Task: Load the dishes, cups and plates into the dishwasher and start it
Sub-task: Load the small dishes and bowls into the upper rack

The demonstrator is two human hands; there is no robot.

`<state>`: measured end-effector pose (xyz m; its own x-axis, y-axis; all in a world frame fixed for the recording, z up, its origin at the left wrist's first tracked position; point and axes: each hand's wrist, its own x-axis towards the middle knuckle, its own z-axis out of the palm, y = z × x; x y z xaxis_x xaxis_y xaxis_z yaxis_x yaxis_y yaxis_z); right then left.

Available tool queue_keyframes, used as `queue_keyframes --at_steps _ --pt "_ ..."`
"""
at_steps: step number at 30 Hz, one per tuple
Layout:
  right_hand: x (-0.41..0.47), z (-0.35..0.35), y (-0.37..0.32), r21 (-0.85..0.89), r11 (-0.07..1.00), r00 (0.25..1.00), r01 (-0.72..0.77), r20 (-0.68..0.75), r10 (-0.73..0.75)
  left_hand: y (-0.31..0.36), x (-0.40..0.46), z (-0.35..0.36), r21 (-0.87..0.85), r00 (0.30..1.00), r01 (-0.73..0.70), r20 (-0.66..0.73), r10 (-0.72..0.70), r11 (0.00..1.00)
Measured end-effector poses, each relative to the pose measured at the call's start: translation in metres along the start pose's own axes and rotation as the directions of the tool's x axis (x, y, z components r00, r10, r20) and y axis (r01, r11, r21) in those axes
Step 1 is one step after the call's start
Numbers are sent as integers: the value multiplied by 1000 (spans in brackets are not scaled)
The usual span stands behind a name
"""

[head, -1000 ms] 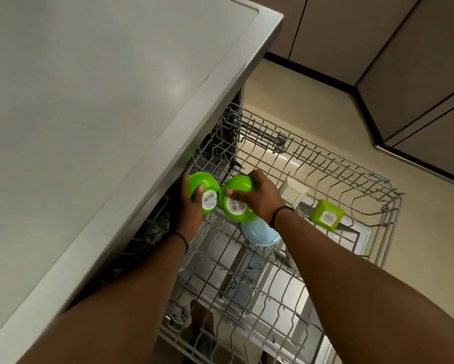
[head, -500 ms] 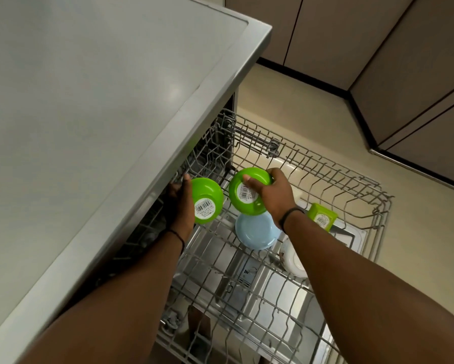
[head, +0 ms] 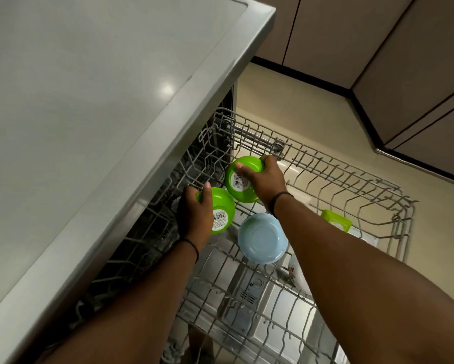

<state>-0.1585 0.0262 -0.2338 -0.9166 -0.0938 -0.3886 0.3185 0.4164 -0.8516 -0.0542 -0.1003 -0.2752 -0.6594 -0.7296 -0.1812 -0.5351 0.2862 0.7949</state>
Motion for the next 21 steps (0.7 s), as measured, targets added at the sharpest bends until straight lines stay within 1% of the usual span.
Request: queue_keyframes --at_steps 4,6,10,14,18,21 --pt "9 5 11 -214 977 1000 16 6 -15 0 0 1 174 984 -166 -37 175 971" --pt "13 6 16 -248 969 1000 13 3 -13 -2 -4 1 269 965 -243 -26 260 932" --pt "20 6 14 -286 958 1000 27 20 -22 -6 -6 -3 450 903 -385 4 429 806" --pt "22 6 14 -383 919 995 96 47 -84 -10 -4 -8 554 884 -426 87 459 715" --pt "25 6 15 -485 863 990 140 55 -129 -15 -17 -10 537 855 -502 195 480 677" --pt "22 2 16 -472 869 989 149 93 -119 -20 -25 -11 554 849 -524 281 447 647"
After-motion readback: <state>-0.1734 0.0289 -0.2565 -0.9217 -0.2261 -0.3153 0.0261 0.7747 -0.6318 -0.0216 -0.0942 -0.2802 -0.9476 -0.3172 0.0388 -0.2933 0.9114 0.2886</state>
